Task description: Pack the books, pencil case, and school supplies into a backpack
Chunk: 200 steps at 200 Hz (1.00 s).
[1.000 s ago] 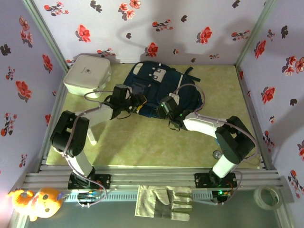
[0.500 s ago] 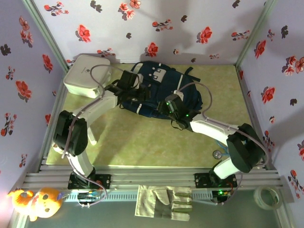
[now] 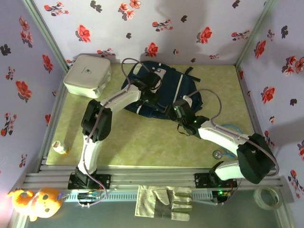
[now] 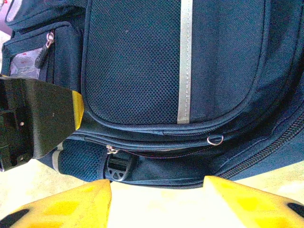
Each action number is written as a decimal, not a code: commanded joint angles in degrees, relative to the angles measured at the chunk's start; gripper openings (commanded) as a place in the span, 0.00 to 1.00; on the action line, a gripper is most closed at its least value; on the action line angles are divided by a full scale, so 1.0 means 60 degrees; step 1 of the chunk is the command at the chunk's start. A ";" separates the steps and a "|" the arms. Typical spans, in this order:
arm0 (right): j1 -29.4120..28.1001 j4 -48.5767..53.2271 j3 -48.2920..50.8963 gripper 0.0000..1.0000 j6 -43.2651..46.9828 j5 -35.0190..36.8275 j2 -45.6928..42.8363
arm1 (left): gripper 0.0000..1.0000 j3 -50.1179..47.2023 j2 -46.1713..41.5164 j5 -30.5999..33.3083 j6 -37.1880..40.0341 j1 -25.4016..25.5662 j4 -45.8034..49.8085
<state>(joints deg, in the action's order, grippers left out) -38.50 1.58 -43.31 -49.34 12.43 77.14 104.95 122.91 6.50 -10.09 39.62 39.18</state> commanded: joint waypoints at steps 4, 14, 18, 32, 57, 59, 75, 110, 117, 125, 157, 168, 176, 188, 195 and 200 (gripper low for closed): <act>0.0074 0.0061 0.0165 0.54 -0.0243 0.0132 -0.0258 | 0.33 0.0705 0.0496 0.0918 0.0500 0.0092 0.0628; 0.0074 0.0042 0.0165 0.54 -0.0254 0.0101 -0.0272 | 0.31 0.0819 0.0587 0.1233 0.0497 0.0092 0.0662; 0.0074 0.0038 0.0172 0.54 -0.0258 0.0097 -0.0253 | 0.30 0.0859 0.0606 0.1325 0.0509 0.0093 0.0663; 0.0074 -0.0040 0.0178 0.54 -0.0271 0.0052 -0.0232 | 0.27 0.0947 0.0661 0.1458 0.0559 0.0103 0.0604; 0.0074 -0.0144 0.0196 0.54 -0.0285 -0.0022 -0.0193 | 0.16 0.1194 0.0813 0.1531 0.0638 0.0104 0.0604; 0.0074 -0.0150 0.0200 0.54 -0.0287 -0.0032 -0.0181 | 0.14 0.1217 0.0824 0.1540 0.0640 0.0106 0.0615; 0.0074 -0.0178 0.0230 0.53 -0.0262 -0.0049 -0.0187 | 0.00 0.1338 0.0862 0.1552 0.0615 0.0106 0.0673; 0.0020 -0.0243 0.0176 0.52 0.0228 -0.0191 -0.0101 | 0.00 0.1569 0.0403 0.0535 0.0236 0.0106 0.0841; -0.0012 -0.0249 0.0126 0.51 0.0412 -0.0239 -0.0056 | 0.00 0.1630 0.0227 0.0135 0.0076 0.0117 0.0854; -0.0126 -0.0201 0.0025 0.51 0.0604 -0.0232 0.0035 | 0.00 0.1717 0.0029 -0.0229 -0.0146 0.0108 0.0860; -0.0706 -0.0083 -0.0494 0.48 0.1206 -0.0099 0.0504 | 0.00 0.2226 -0.0425 -0.0906 -0.0944 0.0107 0.1024; -0.0909 -0.0007 -0.0715 0.46 0.1302 -0.0031 0.0723 | 0.00 0.2298 -0.0529 -0.1060 -0.1125 0.0114 0.1020; -0.0993 0.0020 -0.0852 0.46 0.1299 0.0026 0.0888 | 0.00 0.2312 -0.0602 -0.1097 -0.1253 0.0107 0.0974; -0.1042 -0.0089 -0.0965 0.46 0.1259 0.0067 0.1122 | 0.00 0.2306 -0.0716 -0.1149 -0.1341 0.0113 0.0941; -0.1046 -0.0191 -0.1019 0.46 0.1215 0.0137 0.1248 | 0.00 0.2299 -0.0777 -0.1144 -0.1390 0.0106 0.0938; -0.1053 -0.0237 -0.1060 0.46 0.1196 0.0187 0.1340 | 0.00 0.2286 -0.0819 -0.1155 -0.1420 0.0094 0.0930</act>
<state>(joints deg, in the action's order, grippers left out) -44.47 1.15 -47.20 -43.48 11.42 82.81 115.66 123.46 3.29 -15.38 39.79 46.37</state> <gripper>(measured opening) 0.460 0.040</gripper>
